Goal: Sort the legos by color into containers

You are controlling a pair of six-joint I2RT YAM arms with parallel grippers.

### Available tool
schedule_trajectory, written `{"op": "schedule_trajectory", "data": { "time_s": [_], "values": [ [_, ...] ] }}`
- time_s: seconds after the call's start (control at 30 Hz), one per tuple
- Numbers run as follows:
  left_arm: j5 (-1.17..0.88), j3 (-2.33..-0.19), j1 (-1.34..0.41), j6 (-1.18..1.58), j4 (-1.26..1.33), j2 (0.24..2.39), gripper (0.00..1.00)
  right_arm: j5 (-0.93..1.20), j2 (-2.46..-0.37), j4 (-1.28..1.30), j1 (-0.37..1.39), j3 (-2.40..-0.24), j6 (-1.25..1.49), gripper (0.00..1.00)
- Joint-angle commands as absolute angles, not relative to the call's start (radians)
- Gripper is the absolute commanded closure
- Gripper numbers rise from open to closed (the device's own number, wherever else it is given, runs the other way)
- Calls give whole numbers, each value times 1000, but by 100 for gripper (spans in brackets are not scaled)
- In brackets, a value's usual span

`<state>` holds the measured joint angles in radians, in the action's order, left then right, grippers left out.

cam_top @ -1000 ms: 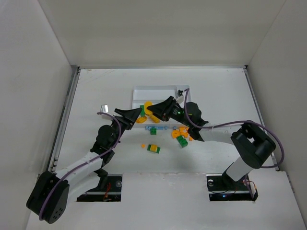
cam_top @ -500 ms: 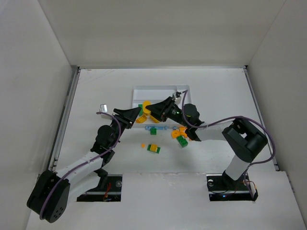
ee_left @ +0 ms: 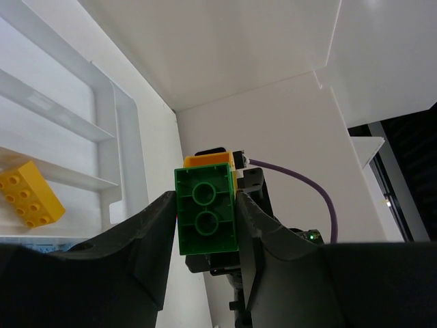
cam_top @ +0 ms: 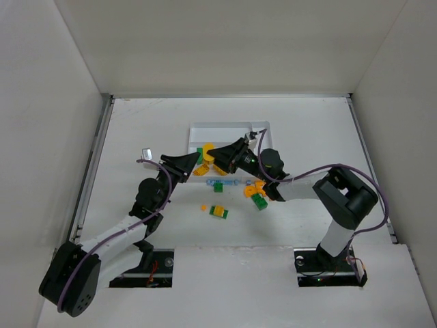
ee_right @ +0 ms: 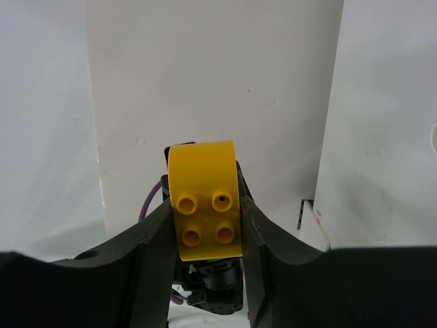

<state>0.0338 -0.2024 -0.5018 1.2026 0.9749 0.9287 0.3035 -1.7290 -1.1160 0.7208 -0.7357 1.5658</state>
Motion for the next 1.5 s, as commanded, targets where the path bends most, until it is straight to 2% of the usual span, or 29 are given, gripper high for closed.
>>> {"op": "schedule_trajectory", "data": {
  "time_s": [0.0,0.17,0.37,0.83,1.17,1.47],
  "values": [
    [31,-229,-495,1195,1052,940,64,334,-1750,-1221,726,-750,1597,78],
    [21,-230,-492,1212,1088,969,60,337,-1773,-1246,728,-759,1615,78],
    [21,-229,-482,1213,1092,974,63,339,-1770,-1255,728,-738,1617,78],
    [37,-221,-479,1229,1112,1014,57,337,-1792,-1258,729,-747,1617,79],
    [8,-224,-466,1223,1101,1003,80,337,-1767,-1258,725,-718,1606,79],
    [-124,-169,-338,1203,1005,919,84,367,-1694,-1204,627,-629,1522,79]
  ]
}}
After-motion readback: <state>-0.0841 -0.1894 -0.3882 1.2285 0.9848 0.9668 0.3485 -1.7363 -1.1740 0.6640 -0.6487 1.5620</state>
